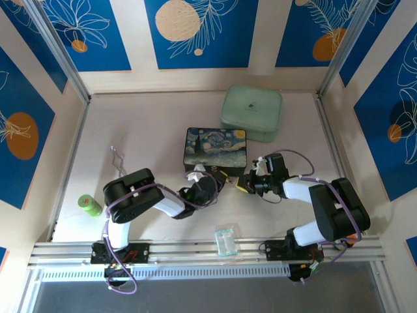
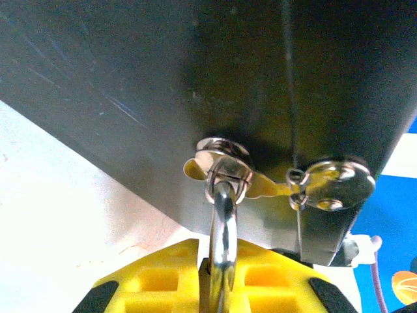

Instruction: Unlock a padlock with a key

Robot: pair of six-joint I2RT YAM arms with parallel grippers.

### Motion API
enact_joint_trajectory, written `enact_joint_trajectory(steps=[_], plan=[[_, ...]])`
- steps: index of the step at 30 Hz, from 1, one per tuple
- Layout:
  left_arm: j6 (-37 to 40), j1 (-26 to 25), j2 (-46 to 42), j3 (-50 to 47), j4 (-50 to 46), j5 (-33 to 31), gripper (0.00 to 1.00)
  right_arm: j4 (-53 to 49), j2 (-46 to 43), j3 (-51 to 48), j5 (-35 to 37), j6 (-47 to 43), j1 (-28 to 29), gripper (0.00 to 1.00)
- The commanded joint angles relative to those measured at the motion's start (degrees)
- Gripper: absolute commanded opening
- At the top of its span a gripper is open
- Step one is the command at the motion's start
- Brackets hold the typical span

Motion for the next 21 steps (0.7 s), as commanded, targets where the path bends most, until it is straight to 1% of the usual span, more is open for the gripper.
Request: enact_joint_trajectory(steps=[1, 6, 11, 14, 16, 21], plan=[[0.49, 0.40, -0.78, -0.78, -5.52, 0.52, 0.00, -4.20, -0.05, -0.36, 3.30, -1.56, 2.14, 0.09], [0.59, 0.35, 0.25, -0.27, -4.63, 1.86, 0.00, -2.97, -0.49, 1.02, 4.46, -0.41, 5.72, 0.08], [0.15, -0.30, 0.33, -1.78, -1.91, 1.53, 0.00, -7.07, 0.79, 6.31, 7.48, -2.95, 6.25, 0.06], [0.06, -0.57, -0.13, -2.51, -1.35, 1.68, 0.00, -9.72, 1.59, 9.42, 10.23, -4.74, 7.51, 0.06], [-0.25, -0.57, -0.01, -2.82, -0.79, 1.81, 0.00, -8.74, 2.14, 9.94, 10.35, -4.27, 8.41, 0.05], [-0.60, -1.09, 0.52, -2.47, -0.20, 2.34, 0.00, -2.67, 3.04, 9.34, 9.58, -1.47, 11.52, 0.04]])
